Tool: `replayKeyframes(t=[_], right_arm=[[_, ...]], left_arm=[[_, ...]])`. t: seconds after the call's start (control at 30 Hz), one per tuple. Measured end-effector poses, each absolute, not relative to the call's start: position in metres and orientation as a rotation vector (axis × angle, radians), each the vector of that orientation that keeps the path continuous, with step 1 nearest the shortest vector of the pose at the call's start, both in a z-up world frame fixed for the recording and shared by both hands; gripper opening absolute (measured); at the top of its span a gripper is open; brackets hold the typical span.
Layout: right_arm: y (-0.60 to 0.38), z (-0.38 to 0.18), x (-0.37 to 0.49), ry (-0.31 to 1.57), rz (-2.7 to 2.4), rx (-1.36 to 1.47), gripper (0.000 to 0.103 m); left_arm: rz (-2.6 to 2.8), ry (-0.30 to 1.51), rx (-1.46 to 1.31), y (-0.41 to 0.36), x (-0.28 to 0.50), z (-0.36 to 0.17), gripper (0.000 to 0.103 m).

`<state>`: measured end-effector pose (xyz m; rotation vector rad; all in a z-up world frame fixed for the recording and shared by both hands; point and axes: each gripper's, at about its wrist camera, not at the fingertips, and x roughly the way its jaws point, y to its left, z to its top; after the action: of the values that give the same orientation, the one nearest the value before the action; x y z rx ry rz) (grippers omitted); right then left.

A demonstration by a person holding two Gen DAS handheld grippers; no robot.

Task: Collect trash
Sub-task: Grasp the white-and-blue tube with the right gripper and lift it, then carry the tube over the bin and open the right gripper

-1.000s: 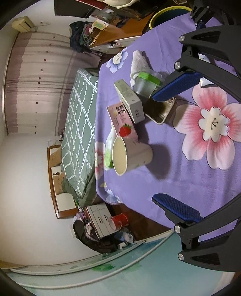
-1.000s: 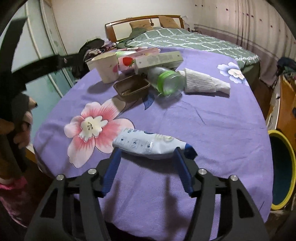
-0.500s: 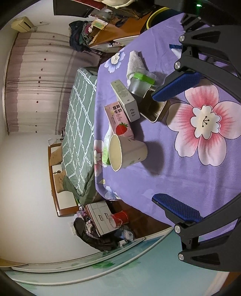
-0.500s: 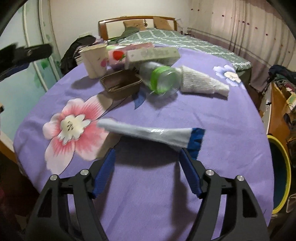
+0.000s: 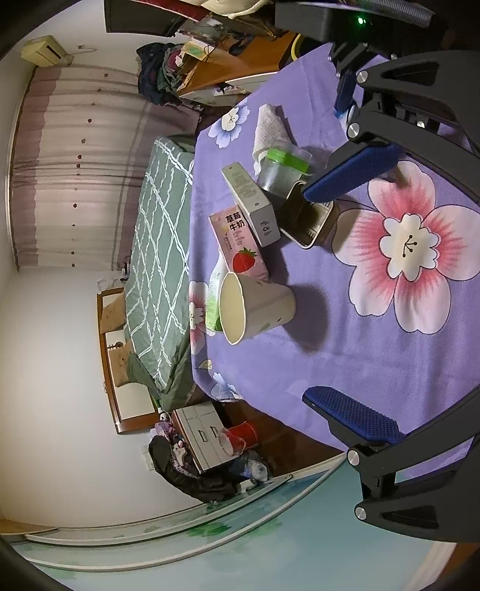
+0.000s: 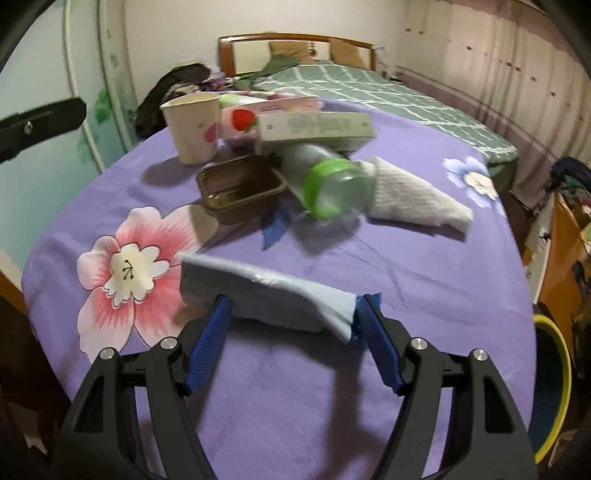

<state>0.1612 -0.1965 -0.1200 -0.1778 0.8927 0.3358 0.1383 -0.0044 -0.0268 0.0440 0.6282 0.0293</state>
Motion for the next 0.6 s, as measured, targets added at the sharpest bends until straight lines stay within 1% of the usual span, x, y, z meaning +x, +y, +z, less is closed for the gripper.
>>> replayKeyframes(t=[0.07,0.1,0.13,0.2,0.23,0.33,0.4,0.43,0.6], right_arm=[[-0.194,-0.123,0.163,0.912,0.356,-0.180,0.057],[-0.193,-0.125,0.163,0.918,0.361,-0.183,0.050],[-0.193,-0.126,0.163,0.916,0.356,-0.190,0.046],[-0.193,-0.128,0.162,0.911,0.349,-0.192,0.041],[-0.194,-0.129,0.162,0.910,0.345,-0.189,0.037],[-0.196,-0.130,0.162,0.902,0.329,-0.179,0.031],[-0.197,-0.130,0.161,0.903,0.320,-0.171,0.028],[-0.199,-0.129,0.161,0.906,0.310,-0.159,0.023],[-0.214,-0.123,0.159,0.922,0.302,-0.071,0.020]], left_arm=[[0.030,0.628,0.042,-0.003,0.139,-0.026,0.098],[0.031,0.629,0.042,-0.003,0.139,-0.027,0.098],[0.032,0.630,0.041,-0.002,0.140,-0.027,0.098],[0.029,0.636,0.038,-0.003,0.141,-0.028,0.098],[0.026,0.638,0.038,-0.003,0.142,-0.029,0.098],[0.020,0.640,0.041,-0.005,0.142,-0.030,0.098],[0.015,0.638,0.045,-0.008,0.142,-0.030,0.098],[0.014,0.638,0.047,-0.008,0.142,-0.029,0.098],[0.011,0.635,0.050,-0.010,0.142,-0.028,0.098]])
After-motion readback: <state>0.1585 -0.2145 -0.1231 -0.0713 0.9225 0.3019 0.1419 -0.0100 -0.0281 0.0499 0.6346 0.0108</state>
